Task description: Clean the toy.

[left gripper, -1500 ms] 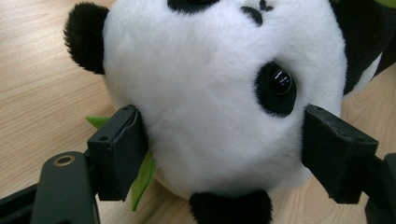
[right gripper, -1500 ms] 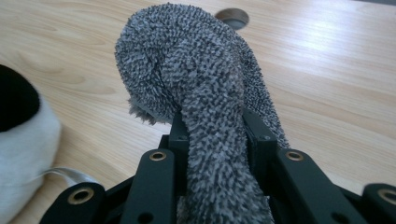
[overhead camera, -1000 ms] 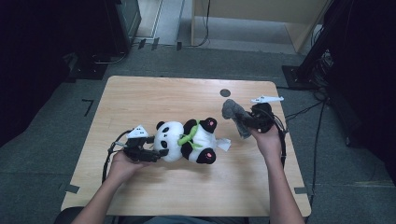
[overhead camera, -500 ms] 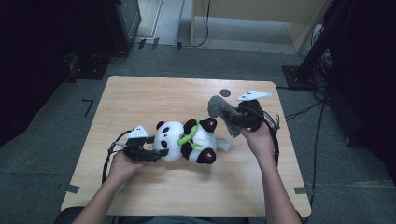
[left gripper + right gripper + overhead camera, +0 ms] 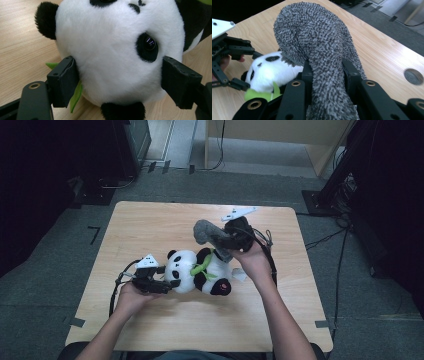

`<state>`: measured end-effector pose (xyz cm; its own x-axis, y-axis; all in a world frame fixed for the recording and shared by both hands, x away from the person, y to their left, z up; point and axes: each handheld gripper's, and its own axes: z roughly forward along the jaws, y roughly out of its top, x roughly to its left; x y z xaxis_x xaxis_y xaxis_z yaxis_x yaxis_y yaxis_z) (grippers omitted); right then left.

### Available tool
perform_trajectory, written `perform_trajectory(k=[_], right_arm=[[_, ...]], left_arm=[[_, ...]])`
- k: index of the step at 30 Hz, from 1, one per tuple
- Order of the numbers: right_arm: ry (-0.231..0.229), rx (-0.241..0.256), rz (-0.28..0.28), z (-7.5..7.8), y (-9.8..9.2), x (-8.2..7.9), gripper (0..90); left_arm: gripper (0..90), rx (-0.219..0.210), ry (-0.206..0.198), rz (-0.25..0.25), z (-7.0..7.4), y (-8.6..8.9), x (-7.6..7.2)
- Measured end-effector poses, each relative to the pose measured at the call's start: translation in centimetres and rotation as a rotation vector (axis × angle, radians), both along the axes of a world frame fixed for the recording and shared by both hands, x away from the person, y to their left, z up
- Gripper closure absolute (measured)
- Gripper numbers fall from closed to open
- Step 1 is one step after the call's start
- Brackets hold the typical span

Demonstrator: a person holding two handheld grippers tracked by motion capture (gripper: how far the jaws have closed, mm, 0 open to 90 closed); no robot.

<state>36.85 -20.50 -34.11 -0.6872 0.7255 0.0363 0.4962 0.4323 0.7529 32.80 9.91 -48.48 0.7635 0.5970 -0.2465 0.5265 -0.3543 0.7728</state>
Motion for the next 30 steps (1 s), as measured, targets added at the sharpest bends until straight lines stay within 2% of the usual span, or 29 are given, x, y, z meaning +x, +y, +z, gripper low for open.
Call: perform_trajectory(k=[5,8,14,18,21,23,26,28,30], right_arm=[[0.016,0.013,0.031,-0.2,2.0,1.0,69.7],[0.020,-0.015,0.065,-0.8,3.3,1.4,69.6],[0.042,-0.010,0.134,-2.4,6.1,1.9,69.5],[0.048,-0.008,0.167,-3.3,6.8,1.6,69.5],[0.053,0.011,0.168,-3.9,6.8,1.6,69.6],[0.078,0.012,0.175,-4.2,7.3,1.9,69.7],[0.072,0.010,0.198,-4.5,8.3,1.9,69.9],[0.097,0.009,0.218,-5.1,8.9,1.9,70.0],[0.115,-0.015,0.230,-5.9,9.4,2.0,70.1]], left_arm=[[20.8,-0.002,0.000,-0.003,0.0,0.0,0.1],[20.8,-0.001,-0.001,-0.004,0.0,0.0,0.1],[20.9,0.003,-0.004,-0.007,0.0,0.0,0.2],[21.0,0.000,-0.008,-0.003,0.0,0.0,0.1],[21.8,-0.002,-0.020,0.014,0.0,0.0,-0.1],[23.0,-0.001,-0.023,0.020,0.1,0.0,-0.2],[26.4,-0.007,-0.026,0.032,0.2,0.0,-0.2],[28.7,-0.004,-0.030,0.035,0.2,-0.1,-0.3],[30.5,-0.001,-0.028,0.036,0.1,-0.1,-0.4]])
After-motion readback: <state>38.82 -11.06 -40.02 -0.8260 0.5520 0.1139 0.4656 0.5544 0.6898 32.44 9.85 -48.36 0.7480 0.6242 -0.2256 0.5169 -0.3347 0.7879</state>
